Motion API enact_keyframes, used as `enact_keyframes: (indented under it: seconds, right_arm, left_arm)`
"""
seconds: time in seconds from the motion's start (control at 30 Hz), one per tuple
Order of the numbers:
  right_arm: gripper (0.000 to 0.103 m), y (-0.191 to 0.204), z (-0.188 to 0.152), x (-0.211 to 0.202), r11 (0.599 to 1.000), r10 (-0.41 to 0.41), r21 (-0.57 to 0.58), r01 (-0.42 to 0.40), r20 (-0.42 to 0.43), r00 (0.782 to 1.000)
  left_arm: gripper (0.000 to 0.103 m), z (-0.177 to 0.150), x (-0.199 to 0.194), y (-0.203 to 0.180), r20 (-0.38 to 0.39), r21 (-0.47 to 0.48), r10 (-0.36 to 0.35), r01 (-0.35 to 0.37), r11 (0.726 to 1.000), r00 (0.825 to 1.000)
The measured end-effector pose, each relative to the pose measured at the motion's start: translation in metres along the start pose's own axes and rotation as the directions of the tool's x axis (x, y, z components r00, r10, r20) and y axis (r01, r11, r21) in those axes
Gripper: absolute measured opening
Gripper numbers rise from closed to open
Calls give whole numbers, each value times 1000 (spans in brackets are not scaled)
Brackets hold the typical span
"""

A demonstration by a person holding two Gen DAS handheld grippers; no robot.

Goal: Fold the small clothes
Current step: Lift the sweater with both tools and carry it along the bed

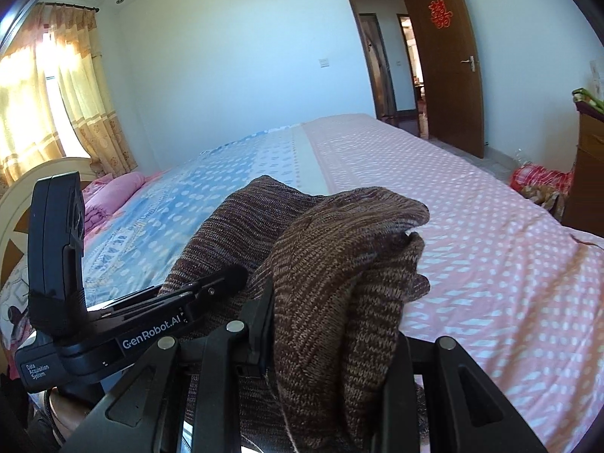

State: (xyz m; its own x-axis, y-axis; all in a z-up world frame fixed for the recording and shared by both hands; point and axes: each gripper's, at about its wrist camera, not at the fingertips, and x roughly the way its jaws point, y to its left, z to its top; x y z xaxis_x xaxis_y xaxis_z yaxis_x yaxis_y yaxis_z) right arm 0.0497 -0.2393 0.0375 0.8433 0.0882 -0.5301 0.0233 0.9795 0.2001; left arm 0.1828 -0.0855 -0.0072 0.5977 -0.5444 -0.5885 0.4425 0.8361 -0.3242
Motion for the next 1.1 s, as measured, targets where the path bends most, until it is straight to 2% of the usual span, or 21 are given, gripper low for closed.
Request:
enact_keyframes:
  seconds: [0.13, 0.47, 0.6, 0.83, 0.87, 1.0, 1.1]
  right_arm:
    - [29, -13, -3, -19, 999, -43, 8, 43, 26, 999]
    - [29, -73, 5, -48, 985, -155, 94, 148, 77, 985]
    - [29, -90, 13, -52, 970, -241, 70, 234, 109, 964]
    - [29, -119, 28, -24, 911, -393, -69, 406, 149, 907]
    - [29, -126, 31, -17, 908, -401, -74, 413, 136, 906]
    - [29, -163, 34, 23, 923, -382, -43, 382, 9, 924]
    - [29, -187, 24, 48, 939, -341, 10, 344, -103, 934]
  left_arm:
    - [30, -2, 8, -25, -14, 35, -37, 37, 999, 999]
    - [30, 5, 43, -84, -40, 92, -124, 127, 988, 991]
    - [30, 12, 61, -106, -33, 120, -163, 166, 979, 986]
    - [30, 19, 114, -134, 5, 148, -181, 178, 973, 984]
    - [30, 19, 125, -135, -2, 146, -164, 163, 976, 986]
    - [30, 15, 160, -132, -78, 116, -96, 104, 988, 992]
    - [30, 6, 184, -122, -182, 77, -69, 84, 993, 981]
